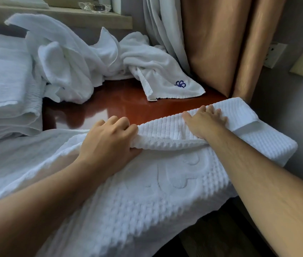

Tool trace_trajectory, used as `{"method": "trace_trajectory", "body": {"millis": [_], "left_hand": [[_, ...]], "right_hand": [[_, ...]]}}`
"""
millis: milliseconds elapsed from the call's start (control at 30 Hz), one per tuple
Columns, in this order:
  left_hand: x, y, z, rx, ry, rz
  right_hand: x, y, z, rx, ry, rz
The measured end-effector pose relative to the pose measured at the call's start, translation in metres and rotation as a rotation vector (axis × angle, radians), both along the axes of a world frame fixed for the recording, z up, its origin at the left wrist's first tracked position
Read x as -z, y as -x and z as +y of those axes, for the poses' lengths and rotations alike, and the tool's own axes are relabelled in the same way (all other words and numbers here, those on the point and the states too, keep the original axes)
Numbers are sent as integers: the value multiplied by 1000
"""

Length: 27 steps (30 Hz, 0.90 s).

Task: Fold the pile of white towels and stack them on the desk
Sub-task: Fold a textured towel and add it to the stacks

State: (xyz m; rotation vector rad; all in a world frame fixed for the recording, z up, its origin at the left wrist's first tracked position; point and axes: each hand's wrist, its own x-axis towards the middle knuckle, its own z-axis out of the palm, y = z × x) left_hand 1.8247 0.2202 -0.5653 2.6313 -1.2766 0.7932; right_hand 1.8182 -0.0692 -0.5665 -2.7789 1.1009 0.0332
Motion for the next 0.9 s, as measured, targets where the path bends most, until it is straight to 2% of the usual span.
{"method": "trace_trajectory", "body": {"millis": [67, 133, 167, 233, 300, 367, 433, 533, 600, 667, 800, 900], "left_hand": [[-1, 1, 4, -11, 4, 34], [-7, 2, 14, -20, 25, 130], [-12, 2, 22, -28, 60, 189], [-21, 6, 44, -61, 169, 278], [-25, 13, 74, -146, 291, 298], [-26, 22, 109, -292, 379, 340], [-24, 35, 143, -477, 377, 430], [-14, 58, 187, -731, 275, 616], [-6, 72, 206, -773, 274, 669], [2, 81, 215, -728, 285, 665], [13, 74, 221, -712, 316, 619], [12, 62, 219, -801, 355, 630]], "right_hand": [[-6, 1, 6, -43, 84, -81], [-10, 6, 21, -174, 186, -289], [-12, 8, 34, -263, 164, -421], [-18, 12, 70, -448, -79, -589], [-27, 14, 112, -600, -363, -578], [-36, 9, 149, -735, -490, -457], [-44, 1, 182, -822, -524, -317], [-51, -12, 220, -879, -508, -132], [-51, -16, 237, -904, -510, -62], [-47, -17, 248, -915, -463, -32], [-39, -15, 257, -912, -351, -145], [-39, -5, 258, -1039, -316, -475]]}}
